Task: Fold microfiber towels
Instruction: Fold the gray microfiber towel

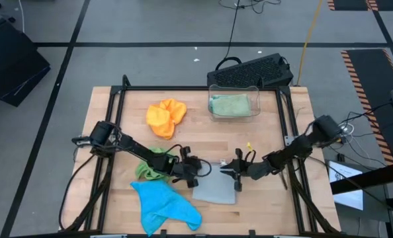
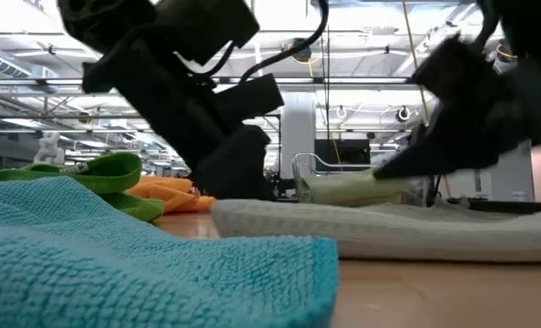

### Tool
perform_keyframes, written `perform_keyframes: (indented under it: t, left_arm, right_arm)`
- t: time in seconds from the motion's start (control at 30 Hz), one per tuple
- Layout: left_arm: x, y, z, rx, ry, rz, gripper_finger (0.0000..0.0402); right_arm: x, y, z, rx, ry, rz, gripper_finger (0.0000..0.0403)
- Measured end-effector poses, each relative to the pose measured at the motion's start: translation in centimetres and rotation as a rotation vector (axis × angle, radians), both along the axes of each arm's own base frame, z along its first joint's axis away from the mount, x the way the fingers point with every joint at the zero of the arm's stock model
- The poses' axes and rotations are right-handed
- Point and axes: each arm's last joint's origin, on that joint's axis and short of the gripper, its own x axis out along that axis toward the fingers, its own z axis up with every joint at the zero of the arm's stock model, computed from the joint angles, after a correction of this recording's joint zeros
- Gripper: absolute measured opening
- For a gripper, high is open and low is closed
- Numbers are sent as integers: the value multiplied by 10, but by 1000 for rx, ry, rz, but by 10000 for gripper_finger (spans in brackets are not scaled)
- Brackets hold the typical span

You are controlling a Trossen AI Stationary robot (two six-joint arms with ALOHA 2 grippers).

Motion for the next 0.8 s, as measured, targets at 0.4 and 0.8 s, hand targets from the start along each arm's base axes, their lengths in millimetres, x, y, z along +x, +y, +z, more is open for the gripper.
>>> perform_keyframes:
  t: [0.4, 0.8]
  left_arm:
    - [-7, 4, 34, 30, -17, -44, 61]
    - [-38, -82, 61, 107, -152, -322, 152]
  right_arm:
    - [2, 2, -22, -31, 61, -40, 5]
    - [-27, 40, 33, -5, 11, 34, 91]
